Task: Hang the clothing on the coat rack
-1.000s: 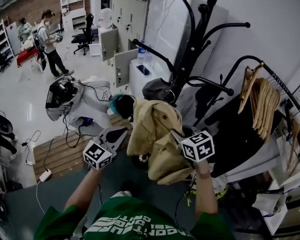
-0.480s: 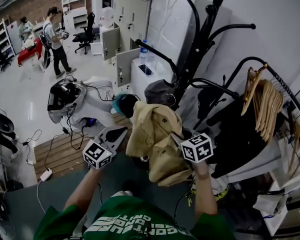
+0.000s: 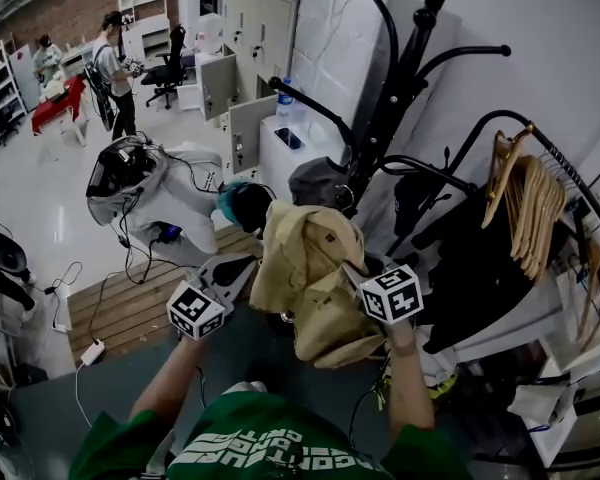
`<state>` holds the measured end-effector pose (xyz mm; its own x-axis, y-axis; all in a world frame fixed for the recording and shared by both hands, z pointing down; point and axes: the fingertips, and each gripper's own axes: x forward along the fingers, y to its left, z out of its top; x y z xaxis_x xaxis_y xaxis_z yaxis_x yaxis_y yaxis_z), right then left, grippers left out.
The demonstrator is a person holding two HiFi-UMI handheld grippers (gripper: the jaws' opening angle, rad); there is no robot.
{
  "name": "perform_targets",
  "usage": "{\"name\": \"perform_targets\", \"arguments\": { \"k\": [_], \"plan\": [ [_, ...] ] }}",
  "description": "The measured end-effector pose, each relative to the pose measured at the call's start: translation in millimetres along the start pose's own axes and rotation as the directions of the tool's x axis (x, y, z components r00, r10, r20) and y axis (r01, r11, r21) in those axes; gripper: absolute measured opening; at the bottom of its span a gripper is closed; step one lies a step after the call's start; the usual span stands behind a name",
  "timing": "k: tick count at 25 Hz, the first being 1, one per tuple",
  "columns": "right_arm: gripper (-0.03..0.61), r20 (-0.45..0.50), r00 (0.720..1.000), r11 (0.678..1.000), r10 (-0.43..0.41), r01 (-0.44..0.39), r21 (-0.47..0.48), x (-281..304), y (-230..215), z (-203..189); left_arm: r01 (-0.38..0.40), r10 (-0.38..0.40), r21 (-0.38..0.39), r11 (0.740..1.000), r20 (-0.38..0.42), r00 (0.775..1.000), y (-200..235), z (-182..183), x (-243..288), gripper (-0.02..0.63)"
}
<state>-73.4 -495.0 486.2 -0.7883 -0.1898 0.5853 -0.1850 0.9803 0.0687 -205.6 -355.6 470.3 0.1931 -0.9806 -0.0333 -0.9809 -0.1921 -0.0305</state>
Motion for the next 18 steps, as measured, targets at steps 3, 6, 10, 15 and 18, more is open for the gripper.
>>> {"name": "perform_targets", "arguments": {
  "k": [3,6,10,15,18],
  "plan": [
    [0.086,0.004,1.0,1.0,-0.021,0.021,-0.011,1,-2,-1,-0.002,0.002,-0.003,1.0,-0.002,1.0,0,-2,-2,0.003],
    [0.12,0.016,0.999,0.999,-0.042,0.042,-0.014,2,-5,0,0.001,-0.001,-0.008,1.0,0.0,1.0,-2,-4,-3,0.003],
    [0.144,0.045,0.997,0.998,-0.067,0.067,0.001,-2,-7,1,0.007,-0.007,-0.008,1.0,-0.002,1.0,-5,-5,-4,0.003],
    [0.156,0.069,0.991,0.994,-0.111,0.11,0.018,-17,-8,0,0.012,-0.012,-0.01,1.0,-0.005,1.0,-10,-5,-8,0.003],
    [0.158,0.1,0.984,0.989,-0.147,0.145,0.032,-32,-8,3,0.017,-0.018,-0.011,1.0,-0.005,1.0,-15,-4,-10,0.003]
  ]
}}
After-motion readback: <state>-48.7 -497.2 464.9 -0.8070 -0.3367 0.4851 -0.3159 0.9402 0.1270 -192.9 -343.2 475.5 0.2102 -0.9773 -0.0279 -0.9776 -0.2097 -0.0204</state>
